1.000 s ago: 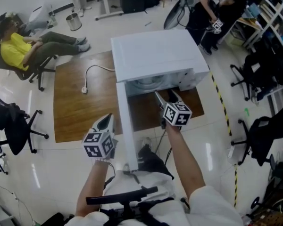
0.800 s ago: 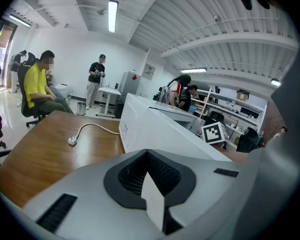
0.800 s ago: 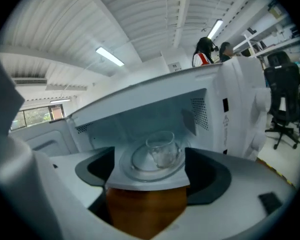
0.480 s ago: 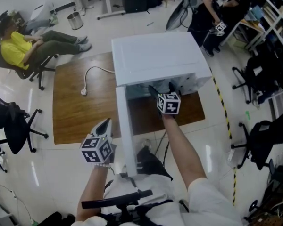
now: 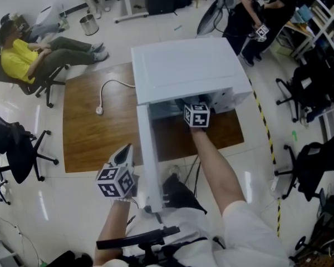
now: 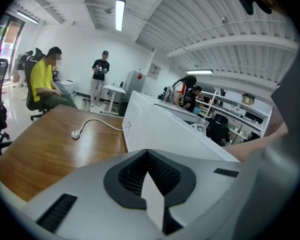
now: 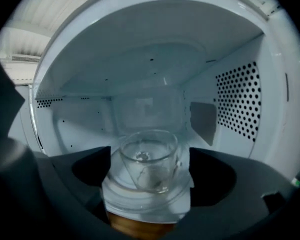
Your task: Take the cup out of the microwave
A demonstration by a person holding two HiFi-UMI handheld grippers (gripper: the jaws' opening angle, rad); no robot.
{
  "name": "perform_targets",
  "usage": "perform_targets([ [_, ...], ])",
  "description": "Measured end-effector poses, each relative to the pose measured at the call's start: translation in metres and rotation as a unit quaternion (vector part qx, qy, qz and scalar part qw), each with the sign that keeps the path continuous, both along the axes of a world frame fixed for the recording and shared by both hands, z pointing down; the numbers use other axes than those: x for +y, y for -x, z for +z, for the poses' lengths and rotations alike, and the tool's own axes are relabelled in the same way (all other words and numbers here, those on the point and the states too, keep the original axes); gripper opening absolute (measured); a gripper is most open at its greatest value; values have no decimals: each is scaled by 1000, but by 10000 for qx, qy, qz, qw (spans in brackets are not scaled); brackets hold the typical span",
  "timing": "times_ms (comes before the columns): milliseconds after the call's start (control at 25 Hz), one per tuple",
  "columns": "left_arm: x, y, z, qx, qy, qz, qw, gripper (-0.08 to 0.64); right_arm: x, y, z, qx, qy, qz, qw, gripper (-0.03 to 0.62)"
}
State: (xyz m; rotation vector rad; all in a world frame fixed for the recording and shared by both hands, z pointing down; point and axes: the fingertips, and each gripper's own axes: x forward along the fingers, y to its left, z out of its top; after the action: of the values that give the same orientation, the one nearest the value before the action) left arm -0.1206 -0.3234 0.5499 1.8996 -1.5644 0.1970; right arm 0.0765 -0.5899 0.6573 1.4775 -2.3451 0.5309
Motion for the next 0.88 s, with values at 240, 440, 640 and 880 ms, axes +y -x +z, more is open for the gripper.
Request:
perform_targets([
  [240, 2, 2, 3, -8, 50, -61, 10000, -12, -11, 7, 10, 151, 2, -81, 9999, 517],
  [440, 2, 6, 5, -28, 87, -117, 9999, -12, -19, 13, 14, 236, -38, -190, 9995, 517],
  [640, 4, 10, 6, -27, 128, -158, 9998, -12, -23, 16, 14, 296, -141, -268, 9991, 507],
  [880, 7, 10, 8, -17, 147, -184, 9997, -12, -24, 20, 14, 261, -132, -388, 9988, 471],
])
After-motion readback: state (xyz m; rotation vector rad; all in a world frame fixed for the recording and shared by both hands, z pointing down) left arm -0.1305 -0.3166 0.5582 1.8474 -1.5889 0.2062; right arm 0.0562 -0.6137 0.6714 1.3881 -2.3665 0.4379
